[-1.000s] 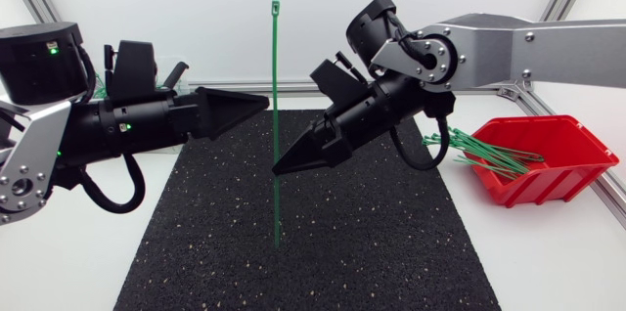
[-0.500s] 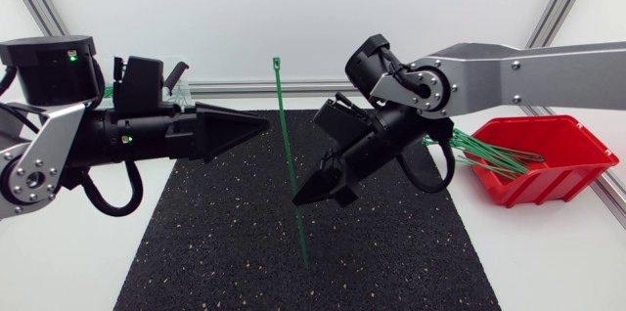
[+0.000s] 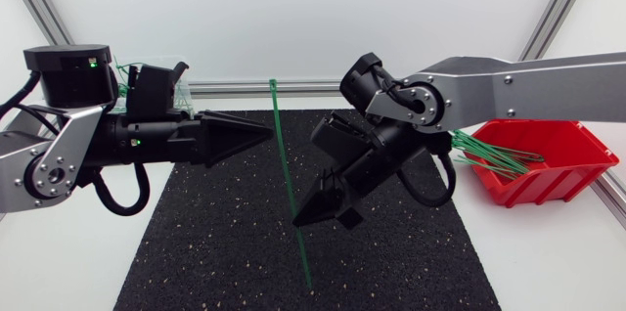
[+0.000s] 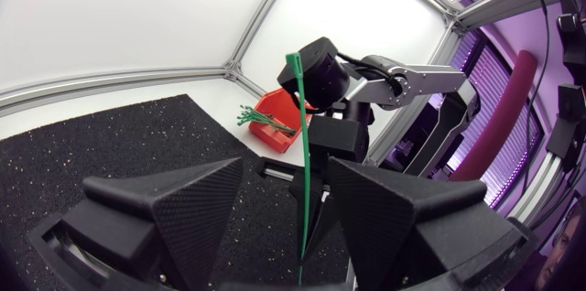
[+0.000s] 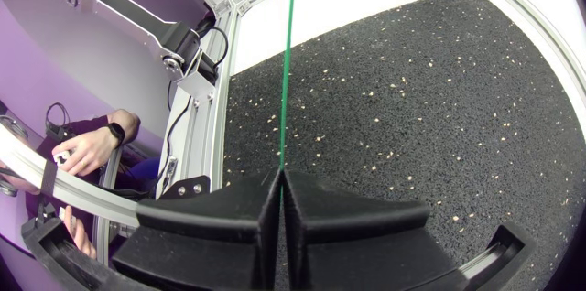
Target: Take a green cable tie from the red box, thread the tail through the head to close it, then place it in the transparent bin on the left.
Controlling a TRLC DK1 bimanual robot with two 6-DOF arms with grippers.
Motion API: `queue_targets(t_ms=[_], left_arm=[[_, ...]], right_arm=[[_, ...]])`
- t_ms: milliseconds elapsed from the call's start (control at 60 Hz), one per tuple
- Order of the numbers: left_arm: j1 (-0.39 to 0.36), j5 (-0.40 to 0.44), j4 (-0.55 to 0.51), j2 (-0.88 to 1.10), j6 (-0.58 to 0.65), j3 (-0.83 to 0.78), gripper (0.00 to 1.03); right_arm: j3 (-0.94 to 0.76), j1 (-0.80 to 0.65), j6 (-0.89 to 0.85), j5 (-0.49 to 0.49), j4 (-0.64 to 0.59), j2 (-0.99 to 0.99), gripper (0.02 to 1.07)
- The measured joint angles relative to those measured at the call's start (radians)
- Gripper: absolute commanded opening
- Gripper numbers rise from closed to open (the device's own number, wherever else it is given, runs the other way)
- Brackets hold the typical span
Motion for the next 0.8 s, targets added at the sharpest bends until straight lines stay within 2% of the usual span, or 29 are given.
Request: queue_targets(t_ms=[117,800], left_arm=[[0.000,0.016,0.055,0.004,-0.047,0.002,0.65],[-0.005,0.079,0.123,0.038,-0.155,0.030,0.64]], right_arm=[[-0.017,0.006,-0.003,-0.018,0.000,0.000,0.07],[-0.039,0.008,-0.018,-0.077,0.000,0.000,0.07]])
